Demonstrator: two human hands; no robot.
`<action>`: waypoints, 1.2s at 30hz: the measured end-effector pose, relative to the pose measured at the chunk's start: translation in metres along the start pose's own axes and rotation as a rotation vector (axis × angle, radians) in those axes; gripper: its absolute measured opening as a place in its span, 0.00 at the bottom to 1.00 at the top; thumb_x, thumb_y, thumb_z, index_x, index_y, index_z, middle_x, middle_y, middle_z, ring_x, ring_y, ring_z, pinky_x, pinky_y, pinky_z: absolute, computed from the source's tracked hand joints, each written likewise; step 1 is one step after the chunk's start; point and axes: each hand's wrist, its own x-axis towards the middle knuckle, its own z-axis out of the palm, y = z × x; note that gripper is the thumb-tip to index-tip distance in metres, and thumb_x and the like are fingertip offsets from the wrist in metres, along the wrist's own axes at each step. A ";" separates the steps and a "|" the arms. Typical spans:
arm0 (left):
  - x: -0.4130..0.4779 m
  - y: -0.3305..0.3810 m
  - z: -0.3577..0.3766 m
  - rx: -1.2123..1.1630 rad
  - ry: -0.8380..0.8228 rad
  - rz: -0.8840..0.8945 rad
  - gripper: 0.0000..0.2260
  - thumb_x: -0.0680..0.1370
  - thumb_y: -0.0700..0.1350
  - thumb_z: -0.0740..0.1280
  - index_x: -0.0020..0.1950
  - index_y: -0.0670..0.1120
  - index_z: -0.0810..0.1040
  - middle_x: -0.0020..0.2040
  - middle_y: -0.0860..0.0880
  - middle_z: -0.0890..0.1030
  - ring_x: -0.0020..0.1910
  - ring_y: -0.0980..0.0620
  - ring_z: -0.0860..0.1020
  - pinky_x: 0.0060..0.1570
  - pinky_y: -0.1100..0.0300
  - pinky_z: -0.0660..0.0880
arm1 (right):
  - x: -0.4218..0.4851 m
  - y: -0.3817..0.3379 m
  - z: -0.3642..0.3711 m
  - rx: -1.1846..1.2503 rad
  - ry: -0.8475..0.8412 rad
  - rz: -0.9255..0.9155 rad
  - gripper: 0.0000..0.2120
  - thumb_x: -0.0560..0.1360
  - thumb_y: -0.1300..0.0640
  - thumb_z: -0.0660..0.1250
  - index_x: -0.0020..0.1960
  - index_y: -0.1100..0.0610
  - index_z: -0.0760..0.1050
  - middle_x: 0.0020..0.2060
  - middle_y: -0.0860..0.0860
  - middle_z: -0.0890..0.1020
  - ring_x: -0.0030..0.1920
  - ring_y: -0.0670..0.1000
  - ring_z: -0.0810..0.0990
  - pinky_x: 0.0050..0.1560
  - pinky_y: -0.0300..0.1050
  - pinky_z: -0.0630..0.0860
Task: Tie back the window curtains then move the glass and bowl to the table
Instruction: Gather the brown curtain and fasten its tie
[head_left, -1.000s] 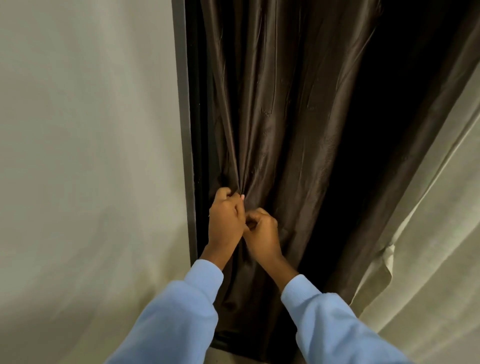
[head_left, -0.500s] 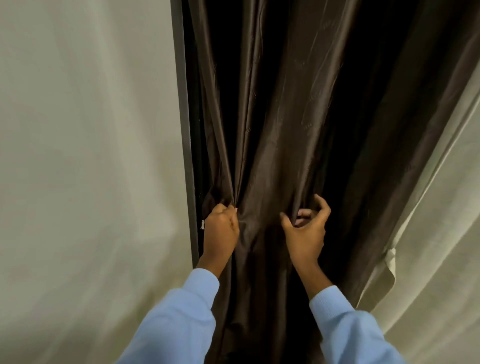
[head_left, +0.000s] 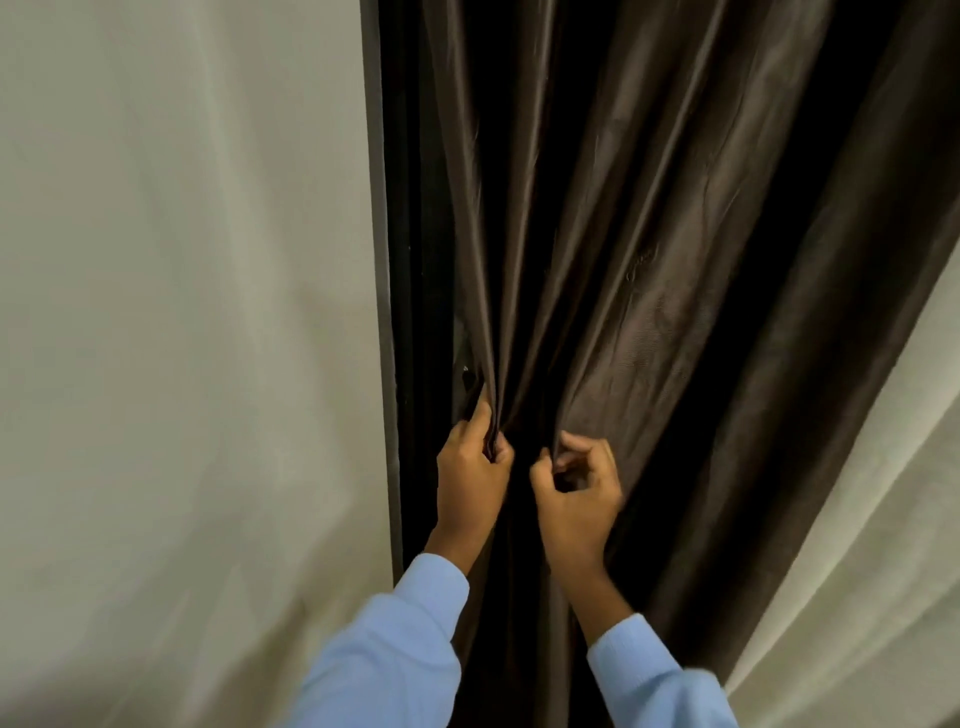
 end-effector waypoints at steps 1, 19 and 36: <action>0.000 -0.001 -0.001 0.012 -0.019 0.015 0.22 0.75 0.34 0.67 0.69 0.44 0.73 0.43 0.51 0.74 0.35 0.59 0.72 0.43 0.76 0.70 | -0.001 -0.002 0.005 0.012 -0.038 -0.010 0.21 0.70 0.72 0.71 0.49 0.47 0.75 0.38 0.52 0.75 0.38 0.45 0.76 0.42 0.33 0.73; 0.003 -0.004 -0.004 -0.046 -0.090 0.106 0.07 0.77 0.42 0.68 0.49 0.40 0.83 0.39 0.47 0.83 0.38 0.61 0.78 0.41 0.75 0.73 | 0.004 0.024 0.025 0.014 -0.176 0.119 0.11 0.74 0.70 0.70 0.45 0.54 0.81 0.43 0.50 0.82 0.45 0.45 0.82 0.47 0.35 0.78; 0.035 -0.018 0.028 0.205 -0.077 0.010 0.11 0.74 0.35 0.67 0.32 0.39 0.72 0.29 0.48 0.68 0.26 0.58 0.62 0.30 0.71 0.57 | 0.017 0.002 -0.082 -0.561 0.233 -0.204 0.26 0.70 0.60 0.76 0.66 0.54 0.75 0.68 0.54 0.69 0.71 0.49 0.66 0.70 0.49 0.65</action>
